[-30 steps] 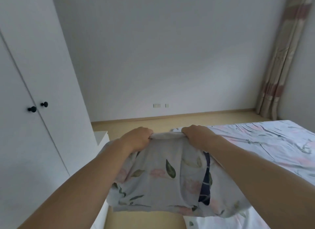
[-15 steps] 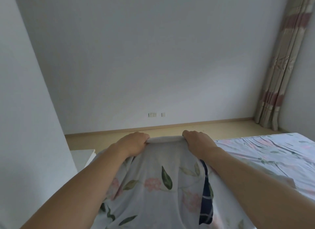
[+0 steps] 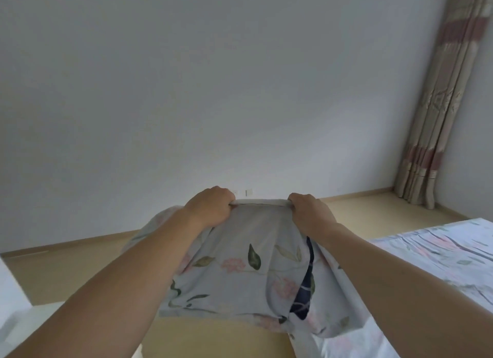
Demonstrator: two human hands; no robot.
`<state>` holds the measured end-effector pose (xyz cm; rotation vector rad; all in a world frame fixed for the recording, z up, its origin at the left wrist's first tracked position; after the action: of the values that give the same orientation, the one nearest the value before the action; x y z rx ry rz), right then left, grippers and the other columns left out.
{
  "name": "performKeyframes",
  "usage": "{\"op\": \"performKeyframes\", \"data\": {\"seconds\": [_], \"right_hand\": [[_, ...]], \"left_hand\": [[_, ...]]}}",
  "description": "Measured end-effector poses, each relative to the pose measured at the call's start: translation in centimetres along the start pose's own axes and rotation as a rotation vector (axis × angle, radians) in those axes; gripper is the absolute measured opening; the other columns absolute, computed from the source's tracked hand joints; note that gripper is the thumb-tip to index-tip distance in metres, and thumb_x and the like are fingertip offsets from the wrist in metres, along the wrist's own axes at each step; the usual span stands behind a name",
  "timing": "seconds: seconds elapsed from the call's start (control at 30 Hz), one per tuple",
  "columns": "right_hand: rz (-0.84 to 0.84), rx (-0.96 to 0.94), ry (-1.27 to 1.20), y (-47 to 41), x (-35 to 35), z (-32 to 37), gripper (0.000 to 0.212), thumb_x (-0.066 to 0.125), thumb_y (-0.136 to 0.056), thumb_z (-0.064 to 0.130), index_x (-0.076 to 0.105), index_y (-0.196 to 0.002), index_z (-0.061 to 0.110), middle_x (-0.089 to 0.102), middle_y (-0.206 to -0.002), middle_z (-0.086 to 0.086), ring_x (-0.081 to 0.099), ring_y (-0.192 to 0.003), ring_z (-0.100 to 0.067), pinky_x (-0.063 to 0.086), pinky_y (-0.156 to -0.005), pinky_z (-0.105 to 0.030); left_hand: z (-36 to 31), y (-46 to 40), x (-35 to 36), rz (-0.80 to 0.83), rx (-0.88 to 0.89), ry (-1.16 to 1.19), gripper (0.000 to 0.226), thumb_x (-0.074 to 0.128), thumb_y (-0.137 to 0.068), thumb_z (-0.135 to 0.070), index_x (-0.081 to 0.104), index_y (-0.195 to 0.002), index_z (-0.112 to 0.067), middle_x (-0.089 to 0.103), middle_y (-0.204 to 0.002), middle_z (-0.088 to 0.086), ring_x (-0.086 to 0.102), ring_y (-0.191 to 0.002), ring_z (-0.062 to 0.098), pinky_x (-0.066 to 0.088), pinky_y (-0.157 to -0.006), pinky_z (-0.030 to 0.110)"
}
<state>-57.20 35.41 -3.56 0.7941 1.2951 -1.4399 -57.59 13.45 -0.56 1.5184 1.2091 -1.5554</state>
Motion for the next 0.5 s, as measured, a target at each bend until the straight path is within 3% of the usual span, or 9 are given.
{"op": "performKeyframes", "data": {"seconds": [0.13,0.23,0.4,0.5], "right_hand": [[-0.031,0.039,-0.015,-9.8,4.3,-0.1,0.017,0.037,-0.081,0.003,0.052,-0.08,0.011,0.057,-0.071,-0.007,0.055,-0.065,-0.03,0.034,-0.05,-0.029],[-0.147,0.133,-0.168,-17.0,6.6,-0.8,0.022,0.037,-0.089,0.01,0.057,-0.086,0.017,0.061,-0.078,-0.004,0.056,-0.069,-0.027,0.039,-0.057,-0.029],[-0.237,0.218,-0.255,-28.0,8.8,-0.1,0.022,0.042,-0.095,0.02,0.064,-0.102,0.02,0.064,-0.098,0.0,0.059,-0.087,-0.026,0.043,-0.07,-0.03],[-0.263,0.229,-0.219,-34.5,9.9,0.1,0.02,0.044,-0.095,0.022,0.064,-0.095,0.018,0.065,-0.093,-0.001,0.058,-0.081,-0.026,0.042,-0.065,-0.03]], "left_hand": [[6.1,-9.5,1.9,0.006,-0.002,0.046,0.033,0.044,-0.089,-0.008,0.042,-0.059,-0.02,0.049,-0.067,0.0,0.049,-0.067,0.021,0.03,-0.054,0.03],[10.7,-16.6,2.8,0.025,-0.01,0.156,0.036,0.044,-0.089,-0.009,0.042,-0.054,-0.02,0.048,-0.062,-0.002,0.045,-0.06,0.016,0.027,-0.051,0.028],[17.5,-28.1,2.5,0.087,-0.017,0.357,0.037,0.049,-0.098,-0.028,0.058,-0.062,-0.026,0.056,-0.068,-0.011,0.051,-0.064,0.005,0.034,-0.056,0.024],[21.8,-34.4,2.8,0.087,-0.008,0.443,0.039,0.05,-0.098,-0.03,0.06,-0.061,-0.028,0.057,-0.068,-0.017,0.053,-0.066,0.002,0.035,-0.058,0.021]]}}
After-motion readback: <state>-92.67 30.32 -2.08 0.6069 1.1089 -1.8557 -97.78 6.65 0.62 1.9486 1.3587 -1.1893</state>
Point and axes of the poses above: each hand's wrist, its own y-axis away from the middle knuckle, its own x-axis out of the palm, z = x × y, the point moved 5 cm from there along -y, towards the middle knuckle
